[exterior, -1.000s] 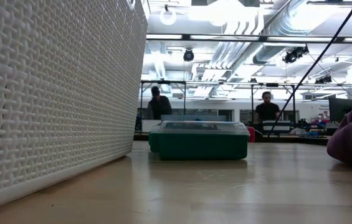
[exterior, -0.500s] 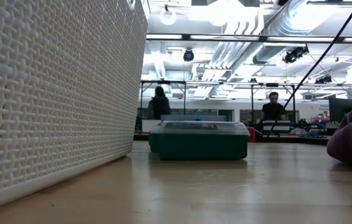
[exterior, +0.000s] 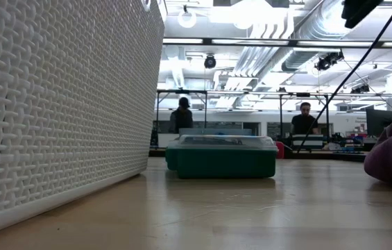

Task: Pick & place medical supplies in basket/bin
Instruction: Put the purple patient gown into the white laundry organizer

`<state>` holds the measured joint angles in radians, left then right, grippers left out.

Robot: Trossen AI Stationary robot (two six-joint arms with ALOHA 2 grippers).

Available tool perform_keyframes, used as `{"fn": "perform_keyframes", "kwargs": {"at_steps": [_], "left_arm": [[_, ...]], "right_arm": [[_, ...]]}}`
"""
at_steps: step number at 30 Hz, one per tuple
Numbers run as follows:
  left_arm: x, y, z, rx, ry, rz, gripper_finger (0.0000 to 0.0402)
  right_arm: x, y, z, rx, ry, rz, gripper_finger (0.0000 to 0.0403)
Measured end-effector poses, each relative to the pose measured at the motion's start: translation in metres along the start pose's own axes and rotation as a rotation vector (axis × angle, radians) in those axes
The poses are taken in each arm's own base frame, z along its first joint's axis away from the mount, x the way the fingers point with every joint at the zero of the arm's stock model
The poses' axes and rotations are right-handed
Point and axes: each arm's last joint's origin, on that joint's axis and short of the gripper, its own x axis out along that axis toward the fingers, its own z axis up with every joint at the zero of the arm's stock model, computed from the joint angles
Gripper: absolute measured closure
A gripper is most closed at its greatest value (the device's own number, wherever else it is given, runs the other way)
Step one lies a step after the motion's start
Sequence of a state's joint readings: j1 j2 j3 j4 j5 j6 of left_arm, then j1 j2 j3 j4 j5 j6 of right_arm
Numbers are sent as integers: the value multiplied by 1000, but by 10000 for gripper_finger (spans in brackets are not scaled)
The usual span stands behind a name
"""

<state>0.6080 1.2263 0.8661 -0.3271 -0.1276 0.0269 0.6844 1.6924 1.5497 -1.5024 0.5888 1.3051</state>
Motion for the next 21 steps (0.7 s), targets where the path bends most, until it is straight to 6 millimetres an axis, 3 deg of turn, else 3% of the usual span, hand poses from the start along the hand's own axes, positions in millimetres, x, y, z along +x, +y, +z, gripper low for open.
{"fn": "perform_keyframes", "kwargs": {"at_steps": [9,21], "left_arm": [[0,0,0,0,0,0,208],[0,0,0,0,0,0,208]], "right_arm": [[-6,6,-14,-7,205,92,98],[-23,22,-38,186,505,230,94]]}}
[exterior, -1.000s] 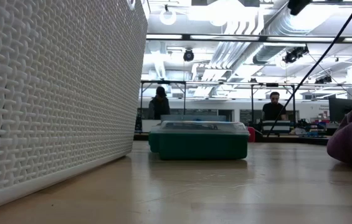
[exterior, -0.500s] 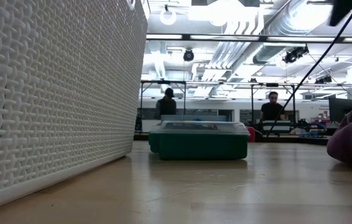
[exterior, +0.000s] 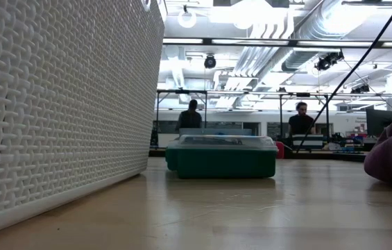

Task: Pick & place medical supplies in basket/bin
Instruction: Put the purple patient gown into the white laundry organizer

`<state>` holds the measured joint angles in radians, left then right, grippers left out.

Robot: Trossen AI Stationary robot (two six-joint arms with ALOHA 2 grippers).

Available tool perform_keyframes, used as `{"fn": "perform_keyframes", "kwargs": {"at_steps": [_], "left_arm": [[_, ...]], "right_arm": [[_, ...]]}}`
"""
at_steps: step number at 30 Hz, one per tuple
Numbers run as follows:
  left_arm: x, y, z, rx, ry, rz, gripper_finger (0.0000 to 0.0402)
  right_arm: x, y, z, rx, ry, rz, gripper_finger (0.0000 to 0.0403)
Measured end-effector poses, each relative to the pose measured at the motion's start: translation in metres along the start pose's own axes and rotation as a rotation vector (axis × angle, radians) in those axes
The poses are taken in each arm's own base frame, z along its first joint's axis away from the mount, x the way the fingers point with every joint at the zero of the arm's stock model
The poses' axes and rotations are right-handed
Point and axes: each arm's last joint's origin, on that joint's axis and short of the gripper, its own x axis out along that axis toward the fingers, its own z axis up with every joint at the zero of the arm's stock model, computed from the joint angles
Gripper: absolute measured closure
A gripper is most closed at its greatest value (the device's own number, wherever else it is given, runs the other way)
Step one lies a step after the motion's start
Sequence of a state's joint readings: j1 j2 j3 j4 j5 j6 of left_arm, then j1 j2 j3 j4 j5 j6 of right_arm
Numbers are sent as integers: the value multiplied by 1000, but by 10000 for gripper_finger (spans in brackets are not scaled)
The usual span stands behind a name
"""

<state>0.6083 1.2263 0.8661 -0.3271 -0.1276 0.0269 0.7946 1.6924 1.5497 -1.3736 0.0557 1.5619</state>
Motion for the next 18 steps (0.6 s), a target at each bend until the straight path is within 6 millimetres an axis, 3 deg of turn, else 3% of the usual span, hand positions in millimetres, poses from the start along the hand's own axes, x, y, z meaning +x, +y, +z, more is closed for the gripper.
{"fn": "perform_keyframes", "kwargs": {"at_steps": [8,18], "left_arm": [[0,0,0,0,0,0,208],[0,0,0,0,0,0,208]], "right_arm": [[-1,9,-31,75,28,91,93],[29,26,-64,-10,22,54,93]]}}
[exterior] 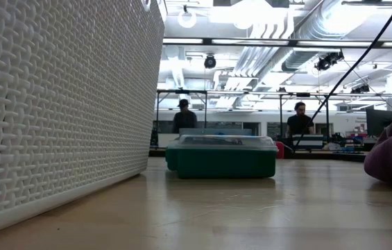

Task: Pick & place medical supplies in basket/bin
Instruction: Put the purple patient gown into the white laundry organizer

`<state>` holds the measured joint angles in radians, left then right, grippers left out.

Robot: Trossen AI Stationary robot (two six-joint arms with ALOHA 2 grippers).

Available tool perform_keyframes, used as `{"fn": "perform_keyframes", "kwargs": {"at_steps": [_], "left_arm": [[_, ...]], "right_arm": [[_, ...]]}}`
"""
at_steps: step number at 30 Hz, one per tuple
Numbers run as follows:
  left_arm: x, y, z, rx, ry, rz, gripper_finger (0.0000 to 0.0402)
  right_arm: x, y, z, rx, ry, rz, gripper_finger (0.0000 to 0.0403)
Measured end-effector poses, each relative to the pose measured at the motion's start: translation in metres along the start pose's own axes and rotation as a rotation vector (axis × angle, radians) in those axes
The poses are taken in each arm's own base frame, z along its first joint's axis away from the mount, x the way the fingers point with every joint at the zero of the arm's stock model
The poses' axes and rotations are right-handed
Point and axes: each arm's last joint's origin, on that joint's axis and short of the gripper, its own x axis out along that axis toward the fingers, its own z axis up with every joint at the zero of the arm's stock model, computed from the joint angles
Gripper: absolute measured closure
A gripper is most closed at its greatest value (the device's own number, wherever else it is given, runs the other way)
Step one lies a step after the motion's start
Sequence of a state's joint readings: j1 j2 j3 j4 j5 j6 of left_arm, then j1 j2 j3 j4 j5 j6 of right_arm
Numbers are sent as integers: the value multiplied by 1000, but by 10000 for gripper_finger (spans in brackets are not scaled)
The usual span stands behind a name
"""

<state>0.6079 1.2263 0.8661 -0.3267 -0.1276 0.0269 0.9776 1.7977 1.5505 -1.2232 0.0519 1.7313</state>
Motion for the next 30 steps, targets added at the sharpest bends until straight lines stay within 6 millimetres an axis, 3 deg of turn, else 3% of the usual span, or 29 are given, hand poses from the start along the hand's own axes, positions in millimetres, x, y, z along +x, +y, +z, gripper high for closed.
{"fn": "perform_keyframes", "kwargs": {"at_steps": [16,30], "left_arm": [[0,0,0,0,0,0,208],[0,0,0,0,0,0,208]], "right_arm": [[52,14,-14,-44,-49,-136,93],[112,25,-20,-98,-51,-254,93]]}}
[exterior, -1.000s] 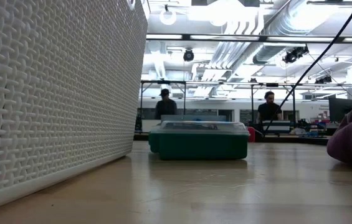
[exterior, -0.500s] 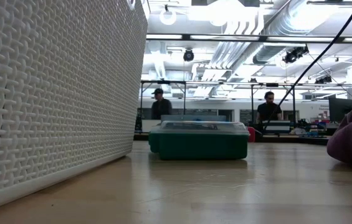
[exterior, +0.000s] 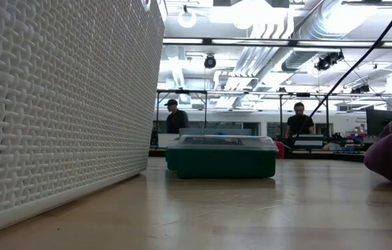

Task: Pick & place medical supplies in basket/bin
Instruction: Put the purple patient gown into the white laundry organizer

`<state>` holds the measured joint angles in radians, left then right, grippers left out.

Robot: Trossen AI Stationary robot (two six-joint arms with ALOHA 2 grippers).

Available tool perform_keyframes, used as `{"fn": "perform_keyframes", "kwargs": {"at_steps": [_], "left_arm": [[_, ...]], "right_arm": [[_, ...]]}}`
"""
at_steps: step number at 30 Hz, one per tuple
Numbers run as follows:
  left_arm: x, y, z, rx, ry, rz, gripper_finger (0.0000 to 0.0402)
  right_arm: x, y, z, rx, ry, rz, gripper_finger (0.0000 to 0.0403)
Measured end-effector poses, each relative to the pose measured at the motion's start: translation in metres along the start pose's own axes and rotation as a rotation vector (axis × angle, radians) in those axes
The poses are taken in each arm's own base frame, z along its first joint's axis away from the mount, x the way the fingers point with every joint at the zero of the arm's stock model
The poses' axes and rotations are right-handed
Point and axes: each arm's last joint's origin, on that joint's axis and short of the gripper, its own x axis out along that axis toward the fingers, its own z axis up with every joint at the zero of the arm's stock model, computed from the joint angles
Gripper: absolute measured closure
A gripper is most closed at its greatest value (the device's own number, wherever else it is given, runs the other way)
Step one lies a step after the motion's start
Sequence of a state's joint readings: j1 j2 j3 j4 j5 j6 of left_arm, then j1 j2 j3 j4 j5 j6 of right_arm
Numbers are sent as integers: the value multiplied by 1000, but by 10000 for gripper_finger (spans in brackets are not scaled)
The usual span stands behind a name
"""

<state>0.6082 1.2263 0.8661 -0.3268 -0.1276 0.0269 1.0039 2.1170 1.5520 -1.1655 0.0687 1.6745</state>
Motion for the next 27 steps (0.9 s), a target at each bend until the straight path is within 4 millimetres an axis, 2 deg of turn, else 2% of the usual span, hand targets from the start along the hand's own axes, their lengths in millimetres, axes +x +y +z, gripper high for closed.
{"fn": "perform_keyframes", "kwargs": {"at_steps": [5,9,24,27], "left_arm": [[0,0,0,0,0,0,208],[0,0,0,0,0,0,208],[0,0,0,0,0,0,208],[0,0,0,0,0,0,208]], "right_arm": [[3,1,0,1,12,-9,103],[3,1,-1,1,18,-10,133],[3,0,0,-1,-5,-15,325],[3,0,0,0,-6,-15,350]]}}
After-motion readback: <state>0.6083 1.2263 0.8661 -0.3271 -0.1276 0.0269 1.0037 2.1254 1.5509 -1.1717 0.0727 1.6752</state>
